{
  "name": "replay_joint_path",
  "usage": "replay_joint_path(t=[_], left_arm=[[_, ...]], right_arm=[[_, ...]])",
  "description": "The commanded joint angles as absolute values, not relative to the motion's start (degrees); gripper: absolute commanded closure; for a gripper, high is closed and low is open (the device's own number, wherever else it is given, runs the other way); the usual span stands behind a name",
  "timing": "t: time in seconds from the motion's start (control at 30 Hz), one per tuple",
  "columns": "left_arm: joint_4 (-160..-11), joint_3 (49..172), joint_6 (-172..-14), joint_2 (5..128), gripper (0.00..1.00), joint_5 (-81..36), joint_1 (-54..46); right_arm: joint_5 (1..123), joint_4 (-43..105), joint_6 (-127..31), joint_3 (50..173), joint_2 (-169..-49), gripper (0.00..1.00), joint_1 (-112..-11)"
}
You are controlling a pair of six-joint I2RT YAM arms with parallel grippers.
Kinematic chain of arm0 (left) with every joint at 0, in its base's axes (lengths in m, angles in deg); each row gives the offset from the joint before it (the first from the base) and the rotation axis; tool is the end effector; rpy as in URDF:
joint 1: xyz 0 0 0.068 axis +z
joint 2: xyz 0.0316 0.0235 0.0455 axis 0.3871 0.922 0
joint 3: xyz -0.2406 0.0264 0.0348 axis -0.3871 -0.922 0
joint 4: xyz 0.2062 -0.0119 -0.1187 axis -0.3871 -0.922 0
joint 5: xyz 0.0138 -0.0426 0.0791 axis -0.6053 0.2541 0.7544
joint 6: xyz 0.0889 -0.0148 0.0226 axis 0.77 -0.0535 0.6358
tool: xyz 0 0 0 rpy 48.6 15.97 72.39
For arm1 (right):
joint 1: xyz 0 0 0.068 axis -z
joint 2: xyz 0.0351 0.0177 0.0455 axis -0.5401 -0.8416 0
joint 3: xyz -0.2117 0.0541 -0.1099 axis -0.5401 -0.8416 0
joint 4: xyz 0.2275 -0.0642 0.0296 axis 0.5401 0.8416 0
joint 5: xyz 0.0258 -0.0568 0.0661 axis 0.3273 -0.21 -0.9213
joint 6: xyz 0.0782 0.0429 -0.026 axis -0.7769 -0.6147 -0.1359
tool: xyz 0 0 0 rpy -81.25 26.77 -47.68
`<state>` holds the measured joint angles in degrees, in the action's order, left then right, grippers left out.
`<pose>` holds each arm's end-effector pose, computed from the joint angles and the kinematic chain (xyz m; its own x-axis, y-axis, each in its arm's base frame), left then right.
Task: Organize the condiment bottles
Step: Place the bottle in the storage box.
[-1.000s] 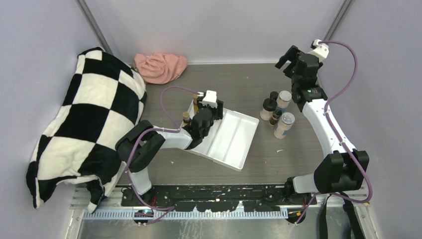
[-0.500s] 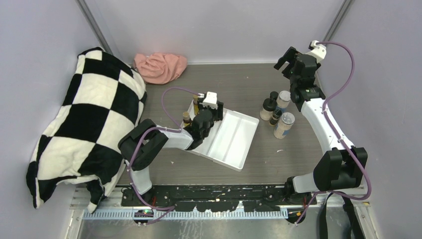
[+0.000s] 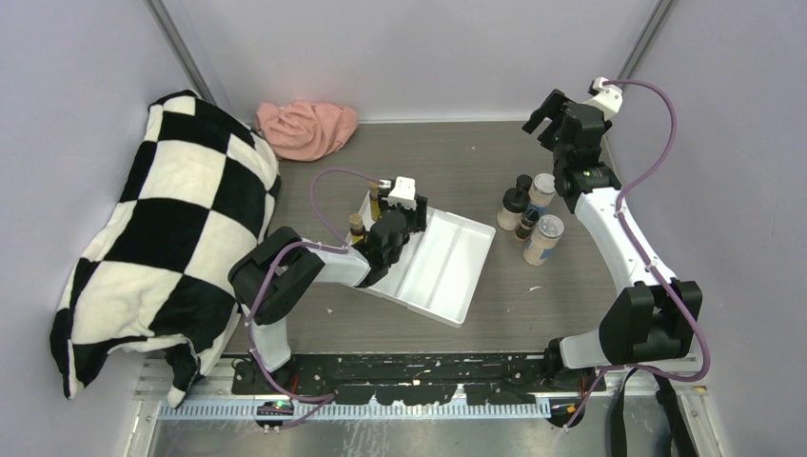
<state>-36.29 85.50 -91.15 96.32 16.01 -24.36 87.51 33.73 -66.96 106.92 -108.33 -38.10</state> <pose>0.2993 -0.2603 0.1717 -0.1204 -0.0865 -0.9890 0.2731 0.9549 -0.1168 0.3585 0.0081 0.3364 -0.0998 0.4031 -0.9097 0.2808 0.8885 0.3629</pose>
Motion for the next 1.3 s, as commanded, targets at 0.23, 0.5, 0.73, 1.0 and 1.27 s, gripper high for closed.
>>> replay_joint_path(t=[0.23,0.5,0.73,1.0,1.27], left_arm=[[-28.50,85.39,-91.38,95.81,1.00,18.09,-24.43],[-29.06,84.69,-92.28,95.31,1.00,18.29,-24.50],[-29.43,84.14,-92.84,94.96,0.95,18.47,-24.58],[-30.85,84.62,-92.67,94.57,0.60,18.64,-24.93],[-32.34,85.55,-92.45,94.65,0.31,18.64,-25.04]], right_arm=[[88.71,30.87,-66.09,106.98,-108.48,0.07,-38.70],[88.80,30.86,-66.12,106.90,-108.42,0.07,-38.91],[88.89,30.93,-65.98,106.96,-108.38,0.07,-39.17],[88.89,31.21,-65.84,107.31,-108.22,0.07,-39.25],[88.89,31.50,-65.72,107.60,-107.91,0.07,-39.31]])
